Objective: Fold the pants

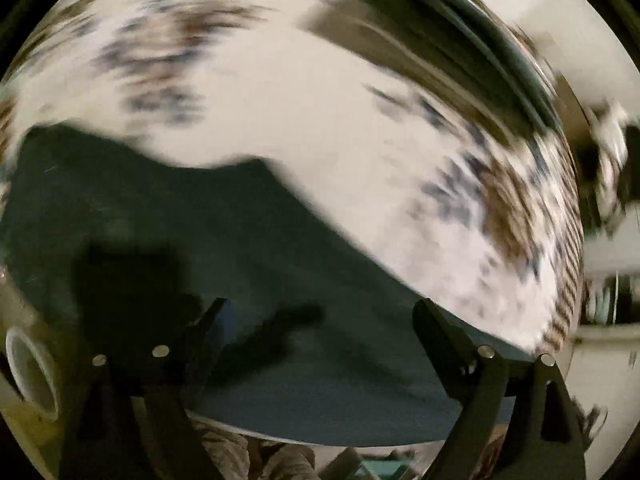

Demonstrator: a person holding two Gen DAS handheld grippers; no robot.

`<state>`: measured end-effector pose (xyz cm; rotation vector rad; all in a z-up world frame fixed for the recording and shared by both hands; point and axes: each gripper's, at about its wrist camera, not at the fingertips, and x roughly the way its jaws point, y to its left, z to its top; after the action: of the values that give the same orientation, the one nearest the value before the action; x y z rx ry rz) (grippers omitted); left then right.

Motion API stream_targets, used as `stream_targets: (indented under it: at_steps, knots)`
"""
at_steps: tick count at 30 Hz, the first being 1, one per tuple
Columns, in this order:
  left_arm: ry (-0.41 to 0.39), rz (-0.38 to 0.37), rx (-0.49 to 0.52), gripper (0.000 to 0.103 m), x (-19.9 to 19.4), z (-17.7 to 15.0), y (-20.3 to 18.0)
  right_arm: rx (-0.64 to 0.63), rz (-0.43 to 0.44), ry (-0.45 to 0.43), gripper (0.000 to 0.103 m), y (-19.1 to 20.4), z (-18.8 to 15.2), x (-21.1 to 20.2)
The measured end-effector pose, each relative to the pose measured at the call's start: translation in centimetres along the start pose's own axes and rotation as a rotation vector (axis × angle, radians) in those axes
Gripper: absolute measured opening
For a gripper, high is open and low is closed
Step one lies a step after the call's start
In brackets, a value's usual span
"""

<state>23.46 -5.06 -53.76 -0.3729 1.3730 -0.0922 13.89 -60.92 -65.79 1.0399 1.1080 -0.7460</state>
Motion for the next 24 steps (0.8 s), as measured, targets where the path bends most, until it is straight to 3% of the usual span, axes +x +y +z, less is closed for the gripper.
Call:
stream_targets:
  at_steps: [5,7,10,12,15,20,21,23,24]
  knots:
    - [0.063,0.003,0.15,0.091,4.1,-1.5,-8.6,0.031,0.002,-0.003,0.065,-0.2,4.6,3.2]
    - [0.078,0.019,0.213,0.091,5.1,-2.3,-11.0,0.013,-0.002,0.0,0.016,0.1,5.7,4.5]
    - [0.084,0.052,0.296,0.091,6.0,-3.3,-13.9,-0.072,-0.046,-0.006,0.011,1.6,6.2,5.2]
    - [0.09,0.07,0.329,0.091,6.4,-3.8,-15.1,-0.13,-0.07,-0.035,0.01,2.4,6.1,4.5]
    - [0.098,0.088,0.352,0.091,6.8,-4.3,-16.4,-0.096,-0.072,-0.053,0.01,1.4,5.9,3.2]
    - [0.103,0.108,0.352,0.091,7.4,-4.4,-17.0,-0.034,-0.046,0.034,0.013,-1.0,6.1,4.8]
    - [0.104,0.11,0.35,0.091,7.5,-4.4,-17.0,-0.026,-0.012,0.042,0.016,-1.4,6.3,4.8]
    - [0.108,0.15,0.347,0.091,7.7,-4.5,-17.0,-0.015,0.068,0.071,0.04,-2.1,6.5,4.4]
    - [0.109,0.155,0.346,0.091,7.9,-4.5,-16.9,-0.006,0.1,0.091,0.056,-2.6,6.4,4.3]
